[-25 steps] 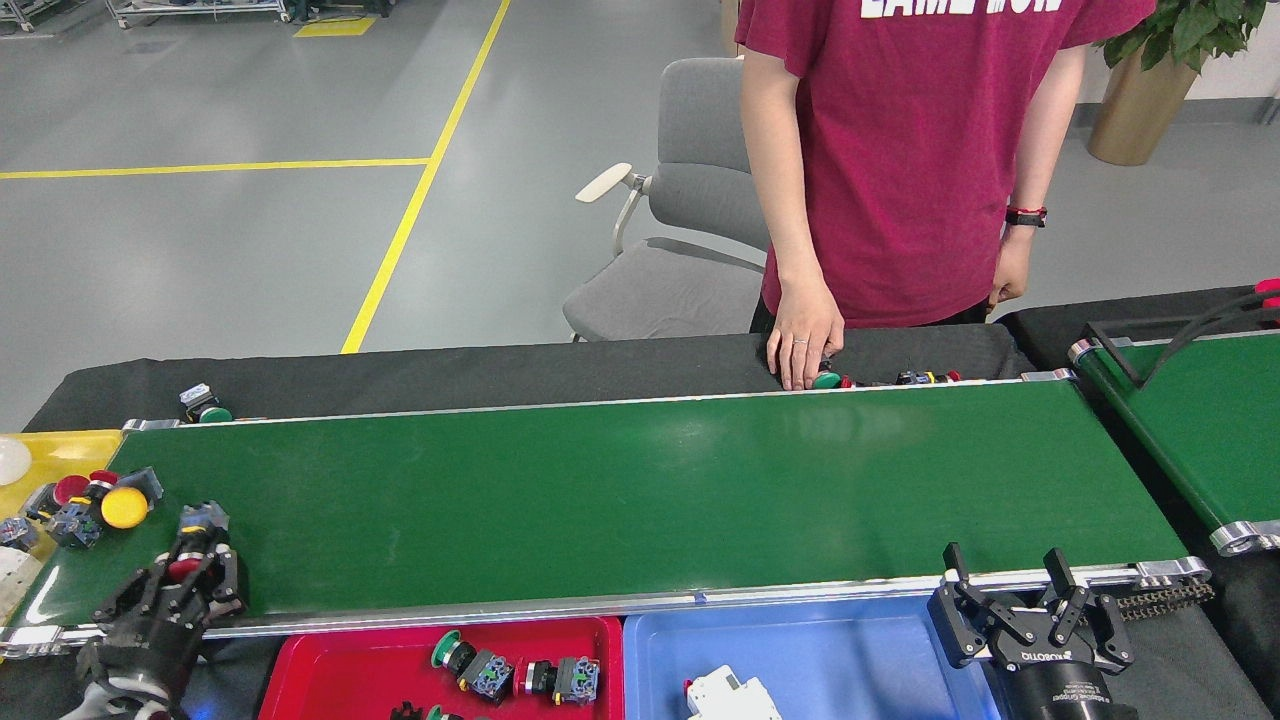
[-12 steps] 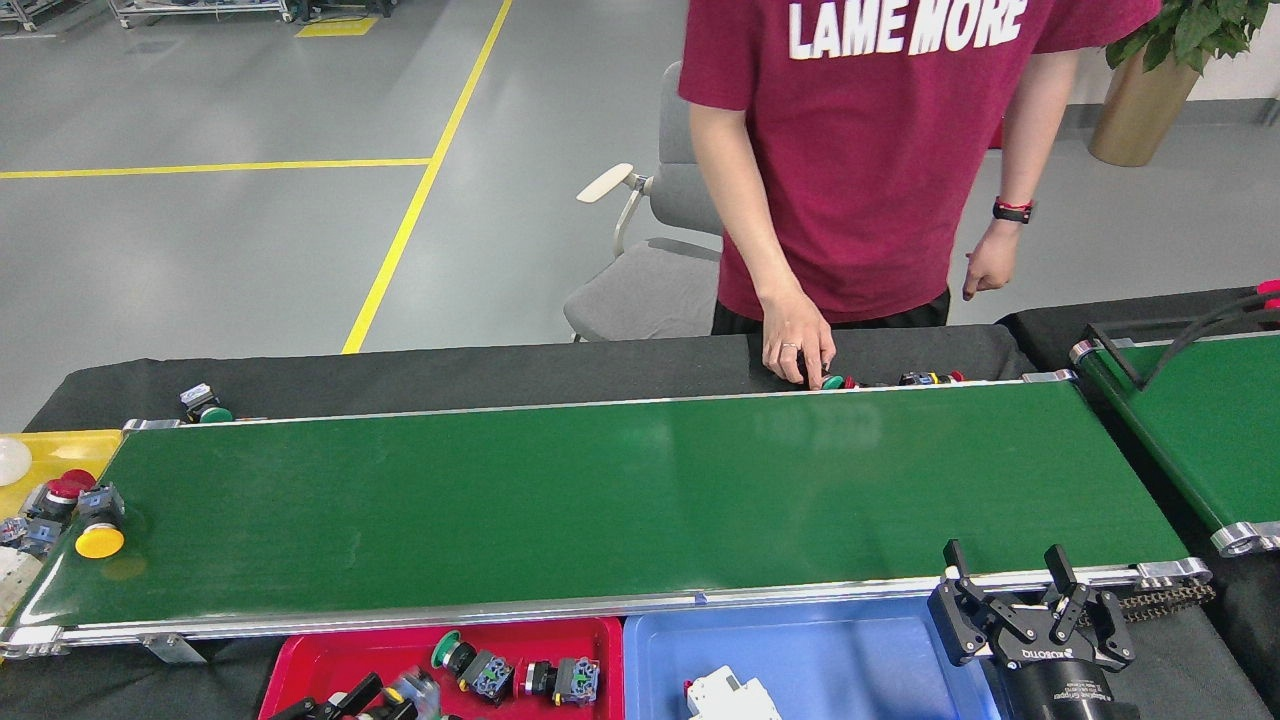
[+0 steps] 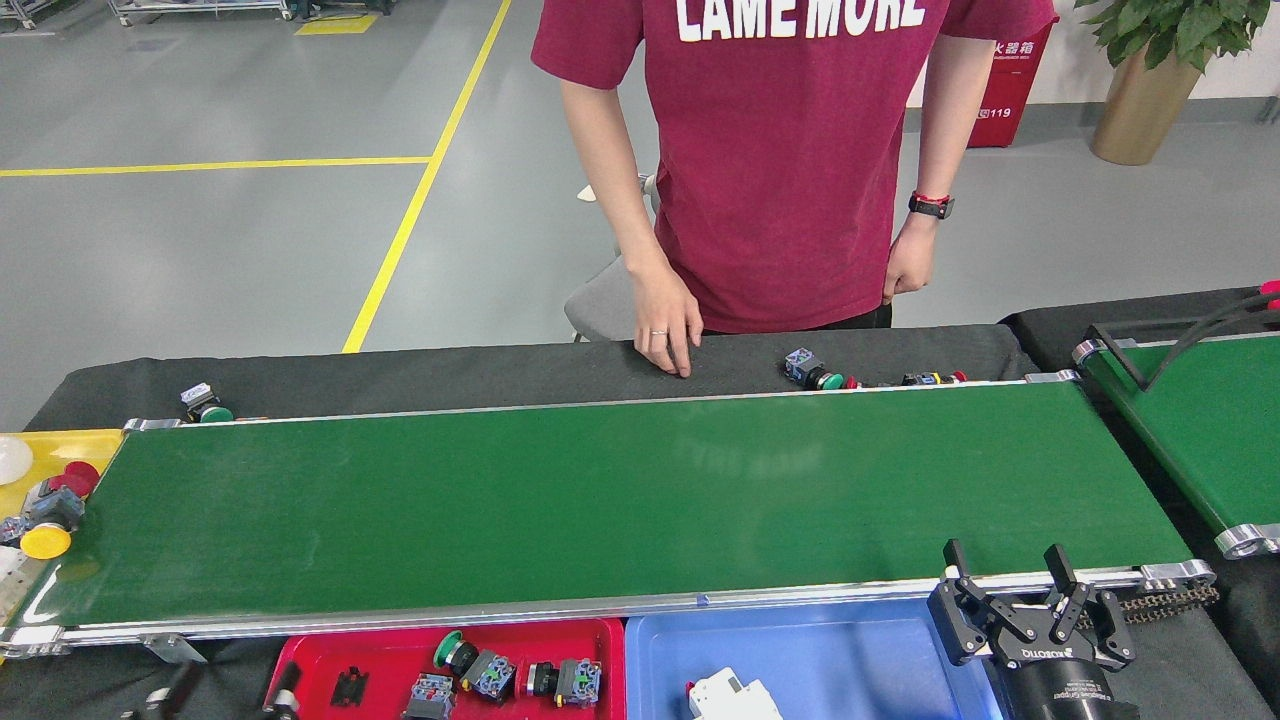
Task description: Pick switch part from conveyor to tray
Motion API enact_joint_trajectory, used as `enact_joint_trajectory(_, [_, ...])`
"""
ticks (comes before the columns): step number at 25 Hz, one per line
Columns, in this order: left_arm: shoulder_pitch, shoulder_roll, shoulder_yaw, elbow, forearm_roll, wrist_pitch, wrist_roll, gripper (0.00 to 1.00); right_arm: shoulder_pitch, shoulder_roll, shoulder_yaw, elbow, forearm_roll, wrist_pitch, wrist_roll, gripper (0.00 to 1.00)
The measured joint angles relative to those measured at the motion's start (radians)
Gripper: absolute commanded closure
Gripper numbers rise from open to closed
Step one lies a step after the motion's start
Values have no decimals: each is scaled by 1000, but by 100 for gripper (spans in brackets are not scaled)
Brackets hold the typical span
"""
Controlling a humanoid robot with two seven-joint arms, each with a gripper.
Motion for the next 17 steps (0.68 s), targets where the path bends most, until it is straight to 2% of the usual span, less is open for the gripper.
enact_joint_trajectory(3, [-49, 20, 6, 2, -4, 5, -5, 0, 0, 0, 0, -1, 0, -1, 0, 2])
enact_joint_trajectory(6, [-49, 50, -3, 7, -6, 5, -11, 0, 1, 0, 0, -1, 0, -1, 0, 2])
enact_joint_trajectory(17, [-73, 50, -7, 38, -6, 13, -13, 0, 1, 0, 0, -5, 0, -1, 0, 2])
